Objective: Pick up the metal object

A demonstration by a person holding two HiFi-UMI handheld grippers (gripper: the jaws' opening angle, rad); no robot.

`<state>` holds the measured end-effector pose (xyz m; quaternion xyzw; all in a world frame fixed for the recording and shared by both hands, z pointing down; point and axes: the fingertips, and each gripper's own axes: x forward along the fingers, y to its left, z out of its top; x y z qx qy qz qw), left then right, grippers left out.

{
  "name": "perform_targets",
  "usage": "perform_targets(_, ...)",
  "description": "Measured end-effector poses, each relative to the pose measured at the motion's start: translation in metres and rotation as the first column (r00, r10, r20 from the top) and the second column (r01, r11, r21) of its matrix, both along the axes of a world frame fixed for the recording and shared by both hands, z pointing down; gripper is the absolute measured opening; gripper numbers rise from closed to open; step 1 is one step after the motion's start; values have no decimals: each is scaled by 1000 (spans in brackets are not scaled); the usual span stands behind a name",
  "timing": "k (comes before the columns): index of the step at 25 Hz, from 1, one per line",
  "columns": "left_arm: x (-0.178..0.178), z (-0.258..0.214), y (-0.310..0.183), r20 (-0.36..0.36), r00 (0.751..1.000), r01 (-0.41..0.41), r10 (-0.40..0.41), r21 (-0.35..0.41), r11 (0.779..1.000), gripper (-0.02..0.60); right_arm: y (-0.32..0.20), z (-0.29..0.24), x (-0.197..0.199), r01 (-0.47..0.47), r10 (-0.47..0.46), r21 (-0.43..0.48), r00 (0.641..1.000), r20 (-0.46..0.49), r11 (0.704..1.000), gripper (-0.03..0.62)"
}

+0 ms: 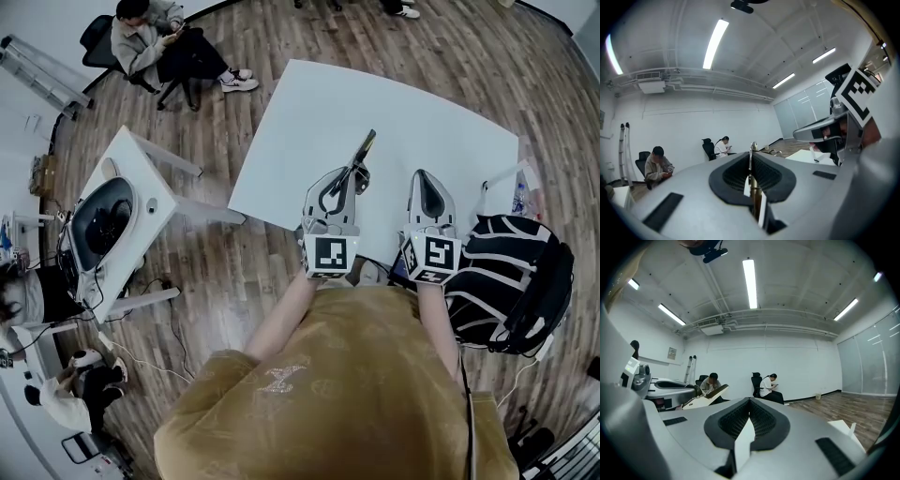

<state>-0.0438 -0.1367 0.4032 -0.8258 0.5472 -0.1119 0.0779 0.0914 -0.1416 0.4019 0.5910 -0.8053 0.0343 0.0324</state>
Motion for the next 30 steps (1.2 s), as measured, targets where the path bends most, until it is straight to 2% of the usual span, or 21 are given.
perform_targets(3, -1, -9, -1, -37, 999, 7, -7, 0, 1000, 14, 0, 0, 0, -2, 2, 0, 1000, -11, 1000, 6)
perform_targets(8, 1, -16, -3, -44, 999, 13, -12, 11, 1000, 14, 1, 4, 1, -9, 9, -9, 999, -33, 1000, 6)
perform_targets(30, -1, -1, -6, -24, 1000, 15, -16, -29, 999, 14, -3, 2, 14, -29, 29, -12, 999, -18, 999, 6)
